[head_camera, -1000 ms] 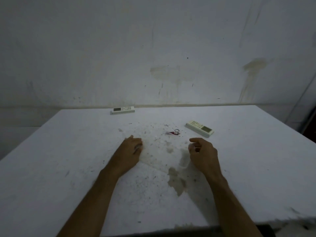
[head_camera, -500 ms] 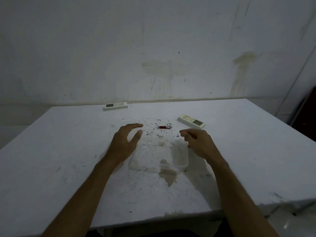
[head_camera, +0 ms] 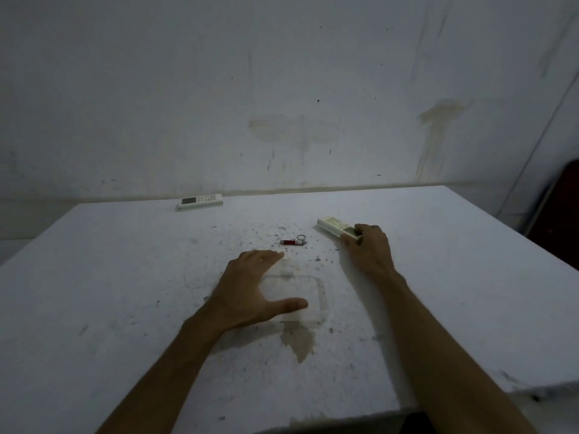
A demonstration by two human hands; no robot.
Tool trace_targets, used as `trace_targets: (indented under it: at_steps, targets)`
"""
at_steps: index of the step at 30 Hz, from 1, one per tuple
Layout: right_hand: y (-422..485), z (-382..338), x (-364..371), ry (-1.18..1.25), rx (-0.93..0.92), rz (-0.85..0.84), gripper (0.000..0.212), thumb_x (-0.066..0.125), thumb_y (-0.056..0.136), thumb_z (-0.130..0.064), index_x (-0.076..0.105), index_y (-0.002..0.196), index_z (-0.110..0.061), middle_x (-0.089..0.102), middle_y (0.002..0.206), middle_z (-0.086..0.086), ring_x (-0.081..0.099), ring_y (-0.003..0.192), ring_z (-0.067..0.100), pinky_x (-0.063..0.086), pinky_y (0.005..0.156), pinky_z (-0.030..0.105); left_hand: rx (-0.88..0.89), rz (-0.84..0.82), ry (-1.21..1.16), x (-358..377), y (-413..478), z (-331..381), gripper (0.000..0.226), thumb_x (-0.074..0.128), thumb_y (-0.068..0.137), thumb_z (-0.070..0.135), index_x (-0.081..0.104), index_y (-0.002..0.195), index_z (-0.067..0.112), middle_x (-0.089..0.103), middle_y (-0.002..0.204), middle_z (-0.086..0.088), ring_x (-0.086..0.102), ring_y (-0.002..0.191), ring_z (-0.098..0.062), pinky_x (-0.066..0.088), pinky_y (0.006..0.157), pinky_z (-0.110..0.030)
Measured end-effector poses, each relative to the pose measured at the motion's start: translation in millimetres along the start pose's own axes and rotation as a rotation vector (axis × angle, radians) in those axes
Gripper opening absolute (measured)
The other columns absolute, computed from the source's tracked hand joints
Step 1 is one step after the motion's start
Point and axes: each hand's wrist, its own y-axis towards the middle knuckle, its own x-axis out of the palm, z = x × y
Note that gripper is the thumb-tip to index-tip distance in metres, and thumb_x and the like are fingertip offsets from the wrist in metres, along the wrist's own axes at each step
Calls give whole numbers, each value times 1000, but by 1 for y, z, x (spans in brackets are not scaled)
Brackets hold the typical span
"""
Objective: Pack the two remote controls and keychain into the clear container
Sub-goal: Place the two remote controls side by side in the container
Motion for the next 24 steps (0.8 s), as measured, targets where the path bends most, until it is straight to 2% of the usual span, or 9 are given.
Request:
trace_targets:
  at_steps: [3, 5, 7, 9, 12, 14, 17, 21, 24]
  targets:
    - [-12, -12, -16, 226, -87, -36, 53, 68, 93, -39, 61, 138, -13, 64, 128, 5, 62, 113, 22, 47, 88, 23, -24, 182, -201, -6, -3, 1, 86, 54, 80, 79, 42, 150, 32, 41, 156, 8, 29, 136, -1, 24, 113, -32]
    - [-25, -29, -32, 401, -185, -116, 57, 72, 91, -39, 57, 142, -18, 64, 129, -2, 63, 114, 12, 53, 84, 18, -83, 271, -343, -11, -2, 2, 78, 53, 84, 73, 44, 149, 32, 45, 153, 10, 37, 135, -5, 31, 111, -33]
    - [-41, -50, -43, 482, -296, -217, 59, 75, 89, -35, 55, 144, -22, 64, 131, -7, 62, 117, 6, 57, 87, 20, -116, 329, -494, -19, 0, 6, 81, 49, 83, 76, 45, 149, 29, 53, 148, 9, 52, 129, -12, 44, 106, -36]
    - [-55, -68, -49, 511, -367, -277, 60, 77, 88, -29, 55, 143, -23, 64, 131, -8, 62, 120, 6, 57, 91, 25, -113, 355, -690, -28, 2, 10, 81, 49, 86, 74, 49, 147, 22, 65, 136, 0, 66, 116, -17, 55, 96, -35]
    - [-75, -87, -50, 569, -418, -342, 60, 79, 86, -23, 55, 141, -25, 65, 130, -9, 63, 121, 9, 57, 93, 27, -146, 335, -1105, -39, 3, 14, 47, 57, 100, 40, 62, 129, 5, 73, 116, -18, 74, 92, -29, 61, 76, -34]
    - [-84, -94, -45, 628, -404, -354, 59, 78, 87, -19, 55, 140, -27, 65, 130, -8, 64, 121, 9, 58, 93, 29, -189, 344, -1251, -43, 2, 14, 30, 57, 101, 19, 65, 120, -3, 73, 109, -24, 73, 83, -32, 61, 67, -33]
    - [-93, -99, -37, 723, -342, -320, 62, 78, 87, -17, 52, 143, -27, 65, 133, -3, 66, 118, 9, 60, 89, 29, -227, 365, -1322, -42, -1, 12, 20, 57, 100, 8, 67, 113, -3, 74, 105, -24, 74, 80, -33, 62, 67, -34]
    - [-100, -100, -30, 838, -172, -239, 61, 75, 89, -22, 50, 145, -26, 65, 127, -2, 70, 101, -5, 59, 79, 20, -211, 372, -1256, -43, -6, 13, 20, 65, 96, 13, 67, 110, -1, 74, 106, -24, 75, 86, -39, 63, 77, -38]
    - [-104, -97, -24, 979, 8, -230, 59, 75, 89, -30, 52, 143, -23, 69, 127, 6, 73, 106, 9, 56, 100, 38, -137, 360, -1114, -44, -17, 20, 33, 73, 87, 21, 60, 107, -1, 74, 109, -20, 76, 92, -35, 63, 82, -42]
